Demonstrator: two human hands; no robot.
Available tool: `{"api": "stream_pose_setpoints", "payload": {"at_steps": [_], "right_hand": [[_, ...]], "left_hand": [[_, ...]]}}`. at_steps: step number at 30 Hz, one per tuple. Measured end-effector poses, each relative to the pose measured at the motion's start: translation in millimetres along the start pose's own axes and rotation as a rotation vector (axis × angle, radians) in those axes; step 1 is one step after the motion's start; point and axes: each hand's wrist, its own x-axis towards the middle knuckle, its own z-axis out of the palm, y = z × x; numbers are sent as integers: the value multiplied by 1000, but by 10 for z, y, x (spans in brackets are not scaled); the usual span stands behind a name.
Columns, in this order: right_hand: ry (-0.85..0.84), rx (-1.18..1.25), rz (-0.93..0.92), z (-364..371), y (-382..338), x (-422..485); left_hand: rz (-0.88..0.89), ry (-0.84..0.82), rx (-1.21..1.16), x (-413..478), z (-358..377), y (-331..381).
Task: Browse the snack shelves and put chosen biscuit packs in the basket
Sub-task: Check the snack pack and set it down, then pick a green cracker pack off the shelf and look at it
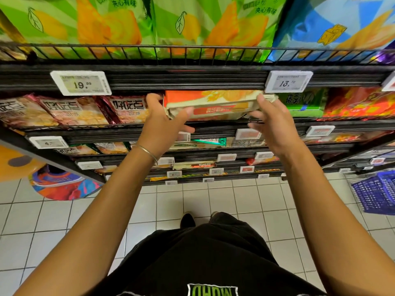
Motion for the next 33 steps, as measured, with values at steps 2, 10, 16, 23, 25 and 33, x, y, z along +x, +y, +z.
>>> {"api": "stream_pose_setpoints", "payload": {"at_steps": [2, 10, 16, 23, 25, 33], "right_hand": [[70, -159, -30, 37, 13, 54], [174, -194, -13, 116, 67, 226], [219, -209, 4, 159, 36, 313], [216, -292, -72, 155, 23, 280], [206, -270, -54, 169, 20, 269], [231, -193, -69, 57, 105, 243]], "left_hand": [[45, 123, 185, 83, 30, -9], [84, 353, 453, 169, 144, -102], [73, 398, 393, 276, 131, -108], [70, 465, 309, 342, 126, -117], [64, 472, 304, 361, 122, -132], [-7, 546, 354, 400, 162, -143]]}}
